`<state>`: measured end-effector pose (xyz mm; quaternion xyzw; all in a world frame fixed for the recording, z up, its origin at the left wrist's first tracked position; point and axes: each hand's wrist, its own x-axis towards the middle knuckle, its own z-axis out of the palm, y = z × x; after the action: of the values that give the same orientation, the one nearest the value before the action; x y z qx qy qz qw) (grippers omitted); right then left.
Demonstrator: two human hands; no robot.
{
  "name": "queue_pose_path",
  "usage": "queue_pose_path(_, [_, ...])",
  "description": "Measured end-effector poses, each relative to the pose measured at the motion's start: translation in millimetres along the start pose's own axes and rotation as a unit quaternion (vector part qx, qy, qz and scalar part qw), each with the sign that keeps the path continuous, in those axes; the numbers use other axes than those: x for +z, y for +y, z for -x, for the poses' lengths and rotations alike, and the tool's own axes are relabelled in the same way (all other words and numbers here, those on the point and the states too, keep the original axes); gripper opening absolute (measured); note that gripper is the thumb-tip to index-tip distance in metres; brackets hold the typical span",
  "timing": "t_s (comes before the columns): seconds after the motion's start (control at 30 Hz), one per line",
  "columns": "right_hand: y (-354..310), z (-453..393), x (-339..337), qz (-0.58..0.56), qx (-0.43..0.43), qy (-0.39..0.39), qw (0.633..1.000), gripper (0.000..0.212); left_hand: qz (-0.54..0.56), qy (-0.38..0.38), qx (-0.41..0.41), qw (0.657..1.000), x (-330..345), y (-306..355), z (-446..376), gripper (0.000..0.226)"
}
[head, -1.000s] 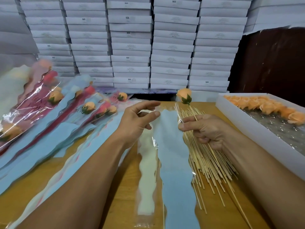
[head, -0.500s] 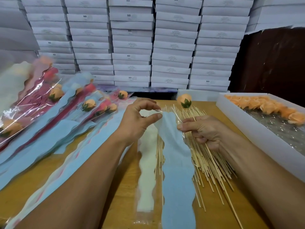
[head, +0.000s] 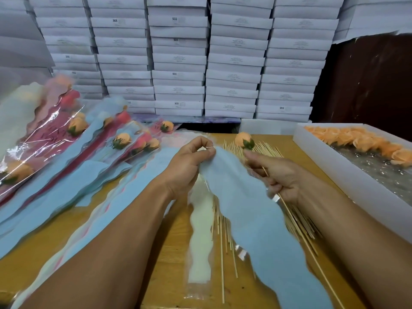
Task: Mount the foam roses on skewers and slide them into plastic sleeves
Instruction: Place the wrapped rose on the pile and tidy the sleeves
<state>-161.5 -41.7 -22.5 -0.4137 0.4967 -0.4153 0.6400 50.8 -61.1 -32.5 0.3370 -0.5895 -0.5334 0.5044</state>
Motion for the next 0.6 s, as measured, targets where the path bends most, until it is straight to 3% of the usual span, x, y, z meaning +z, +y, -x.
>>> queue_pose_path(0.1, [-4, -6, -4, -0.059, 0.019, 0.04, 0.997, 0.032, 0.019, -0.027, -0.019, 0.999, 1, 2, 2, 0.017])
queue_pose_path(0.27, [-4, -6, -7, -0.031, 0.045, -0.013, 0.998, 0.03, 0.005, -0.041, -0.039, 0.998, 1, 0, 4, 0.008])
queue_pose_path(0.37, [0, -6, -5, 0.046, 0.035, -0.055, 0.997, 0.062, 0.008, -0.018, -0.043, 0.999, 3, -3, 5, 0.026])
queue_pose_path(0.4, [2, -5, -5, 0.047, 0.036, -0.074, 0.996, 0.064, 0.003, -0.012, -0.036, 0.999, 4, -4, 4, 0.03])
queue_pose_path(0.53, [4, -2, 1, 0.009, 0.019, -0.14, 0.99, 0.037, -0.06, 0.022, -0.003, 0.998, 6, -7, 4, 0.037])
queue_pose_path(0.6, [3, -1, 3, 0.009, 0.006, -0.125, 0.992, 0.029, -0.077, 0.045, 0.011, 0.996, 8, -8, 3, 0.02])
